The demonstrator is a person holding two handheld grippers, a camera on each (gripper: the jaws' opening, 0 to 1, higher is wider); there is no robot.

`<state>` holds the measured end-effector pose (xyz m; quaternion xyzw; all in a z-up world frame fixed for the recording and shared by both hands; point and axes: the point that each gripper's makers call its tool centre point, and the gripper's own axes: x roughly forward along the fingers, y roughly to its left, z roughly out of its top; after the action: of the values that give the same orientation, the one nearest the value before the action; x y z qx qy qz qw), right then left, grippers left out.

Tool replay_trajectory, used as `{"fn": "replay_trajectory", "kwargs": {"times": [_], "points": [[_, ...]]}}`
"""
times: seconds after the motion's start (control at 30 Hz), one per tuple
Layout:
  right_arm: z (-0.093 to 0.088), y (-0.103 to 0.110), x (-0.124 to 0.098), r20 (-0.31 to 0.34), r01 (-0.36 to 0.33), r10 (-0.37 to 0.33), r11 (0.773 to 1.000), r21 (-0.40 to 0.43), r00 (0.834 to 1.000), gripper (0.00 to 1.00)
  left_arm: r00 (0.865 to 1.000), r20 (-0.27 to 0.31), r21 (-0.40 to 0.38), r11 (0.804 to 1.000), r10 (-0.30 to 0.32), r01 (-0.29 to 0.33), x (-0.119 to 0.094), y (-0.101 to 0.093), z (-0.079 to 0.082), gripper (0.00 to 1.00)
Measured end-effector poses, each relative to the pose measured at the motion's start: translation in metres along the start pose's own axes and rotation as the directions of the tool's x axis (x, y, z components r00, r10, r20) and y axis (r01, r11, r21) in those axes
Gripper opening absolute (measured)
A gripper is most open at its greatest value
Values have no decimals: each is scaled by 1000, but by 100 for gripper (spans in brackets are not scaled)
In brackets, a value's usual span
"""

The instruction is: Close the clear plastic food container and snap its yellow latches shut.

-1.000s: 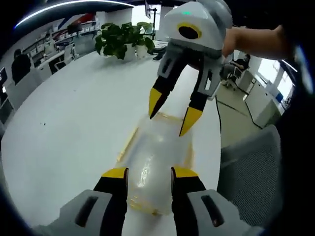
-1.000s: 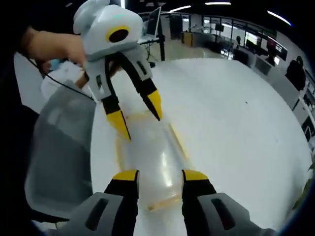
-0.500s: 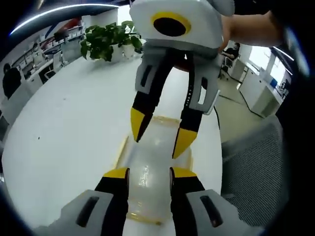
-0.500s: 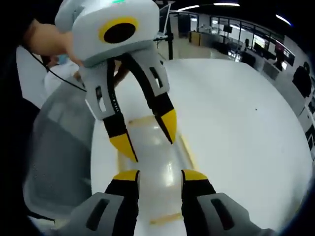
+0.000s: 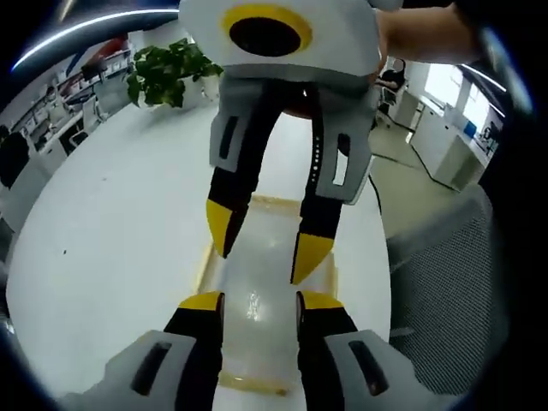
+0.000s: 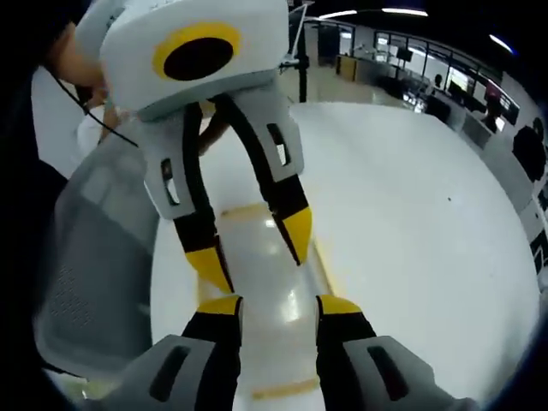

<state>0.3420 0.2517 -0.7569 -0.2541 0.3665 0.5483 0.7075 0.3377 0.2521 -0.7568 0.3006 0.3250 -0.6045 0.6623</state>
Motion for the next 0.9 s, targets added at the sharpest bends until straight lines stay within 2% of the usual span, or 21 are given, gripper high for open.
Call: {"fn": "replay_trajectory", "kwargs": {"times": [0.13, 0.2, 0.23, 0.37, 0.5, 0.7, 0.77, 0.83, 0.9], "points": [[0, 1, 0, -1, -5, 5, 1000, -15, 1000, 38, 1000, -4, 6, 1000, -8, 8, 1, -1, -1, 36], [0, 3, 1, 2, -4, 4, 999, -35, 1000, 43, 1000, -4, 8, 1000, -13, 13, 2, -3, -1, 42], [0, 5, 1, 6, -8, 8, 999, -46, 1000, 44, 1000, -4, 35, 999, -14, 14, 2, -4, -1, 48], [0, 6, 2, 4, -12, 12, 998, -54, 1000, 55, 1000, -6, 28, 1000, -8, 8, 1, -4, 0, 54], [3, 5, 4, -5, -14, 14, 997, -81, 1000, 65, 1000, -27, 78, 997, 10, -7, 1, -8, -3, 59], [0, 10, 6, -46, -70, 66, 993, -95, 997, 74, 999, -31, 85, 996, 12, -9, -2, -14, 0, 62], [-1, 10, 7, -67, -92, 86, 992, -90, 994, 74, 999, -31, 77, 997, 4, -2, -2, -19, 0, 65], [7, 10, 7, -48, -119, 117, 992, -49, 992, 73, 999, -36, 90, 996, -1, 5, 1, -25, 0, 64], [9, 7, 8, -54, -130, 128, 990, -49, 990, 71, 998, -59, 110, 994, 8, -1, 5, -26, -3, 64]]}}
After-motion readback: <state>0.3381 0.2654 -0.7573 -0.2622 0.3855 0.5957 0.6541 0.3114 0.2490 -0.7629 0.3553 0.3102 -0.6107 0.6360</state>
